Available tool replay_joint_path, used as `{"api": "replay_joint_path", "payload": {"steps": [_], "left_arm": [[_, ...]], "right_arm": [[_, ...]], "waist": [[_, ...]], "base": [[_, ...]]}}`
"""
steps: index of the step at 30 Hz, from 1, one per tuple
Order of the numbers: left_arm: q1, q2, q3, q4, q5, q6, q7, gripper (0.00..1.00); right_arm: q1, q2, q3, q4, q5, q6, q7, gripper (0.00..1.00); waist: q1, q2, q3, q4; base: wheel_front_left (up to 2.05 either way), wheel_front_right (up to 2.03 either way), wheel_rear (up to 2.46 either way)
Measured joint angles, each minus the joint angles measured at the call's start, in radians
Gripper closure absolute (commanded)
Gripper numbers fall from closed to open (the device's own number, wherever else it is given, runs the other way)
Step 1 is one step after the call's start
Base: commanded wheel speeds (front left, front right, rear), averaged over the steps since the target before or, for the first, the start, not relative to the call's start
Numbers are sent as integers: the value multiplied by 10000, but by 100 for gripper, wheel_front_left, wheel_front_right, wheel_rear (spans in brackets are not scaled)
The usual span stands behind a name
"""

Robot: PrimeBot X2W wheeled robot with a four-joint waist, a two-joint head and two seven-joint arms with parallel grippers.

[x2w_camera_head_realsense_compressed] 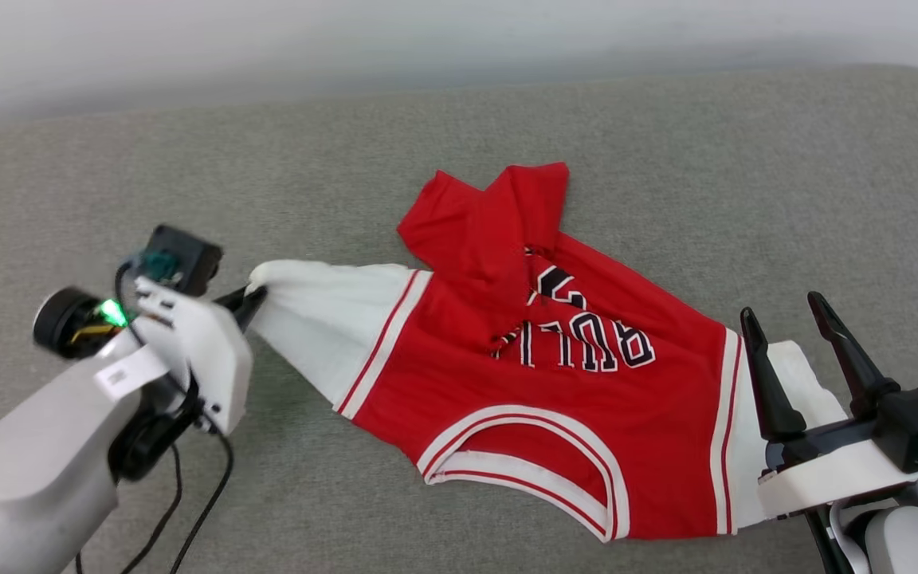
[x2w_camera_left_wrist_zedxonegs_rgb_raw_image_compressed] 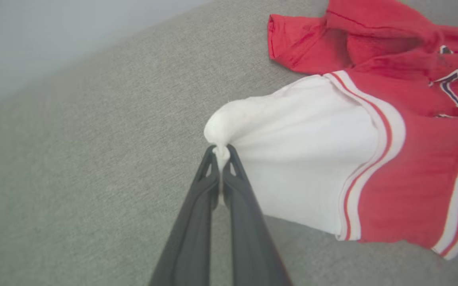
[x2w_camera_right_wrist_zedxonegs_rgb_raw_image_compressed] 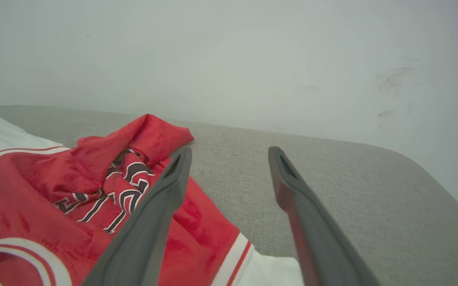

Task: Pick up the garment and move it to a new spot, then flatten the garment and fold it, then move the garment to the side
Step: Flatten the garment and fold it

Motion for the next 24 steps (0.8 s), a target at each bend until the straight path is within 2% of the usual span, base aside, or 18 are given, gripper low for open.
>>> {"api": "replay_joint_path", "payload": {"steps": [7, 11, 13, 19, 20, 21, 22, 23, 24], "left_arm": [[2112, 1047, 426, -1095, -848, 1193, -596, 100], [3048, 1346, 548, -1179, -1292, 1651, -811, 100], [3424, 1409, 581, -1114, -1538, 1764, -878, 100], [3862, 1195, 570, -412, -1975, 1703, -924, 100], [3861, 1127, 543, -268, -1969, 1655, -926, 74], [3854, 1064, 522, -138, -1942, 1607, -949, 13], [3841, 1001, 523, -33, -1889, 1574, -1043, 13], [3819, 934, 518, 58, -1850, 1547, -1141, 0], [3778, 899, 514, 125, -1764, 1511, -1239, 0]], "right_arm": [[202, -8, -56, 142, -12, 0, 0, 0], [234, -52, -56, 251, -63, 0, 0, 0], [254, -88, -86, 301, -84, 0, 0, 0], [253, -119, -119, 468, -111, 0, 0, 0], [251, -121, -109, 499, -111, 0, 0, 0], [251, -121, -100, 523, -111, 0, 0, 0], [251, -121, -102, 541, -111, 0, 0, 0], [253, -121, -111, 560, -111, 0, 0, 0], [253, -121, -134, 568, -111, 0, 0, 0]], "waist": [[0, 0, -294, 353], [0, 0, -338, 389], [0, 0, -320, 386], [0, 0, -278, 378], [0, 1, -286, 375], [0, 0, -300, 373], [0, 0, -323, 377], [0, 1, -354, 392], [0, 0, -390, 415]], "base": [[0, 0, 0], [0, 0, 0], [0, 0, 0], [0, 0, 0], [0, 0, 0], [0, 0, 0], [0, 0, 0], [0, 0, 0], [0, 0, 0]]}}
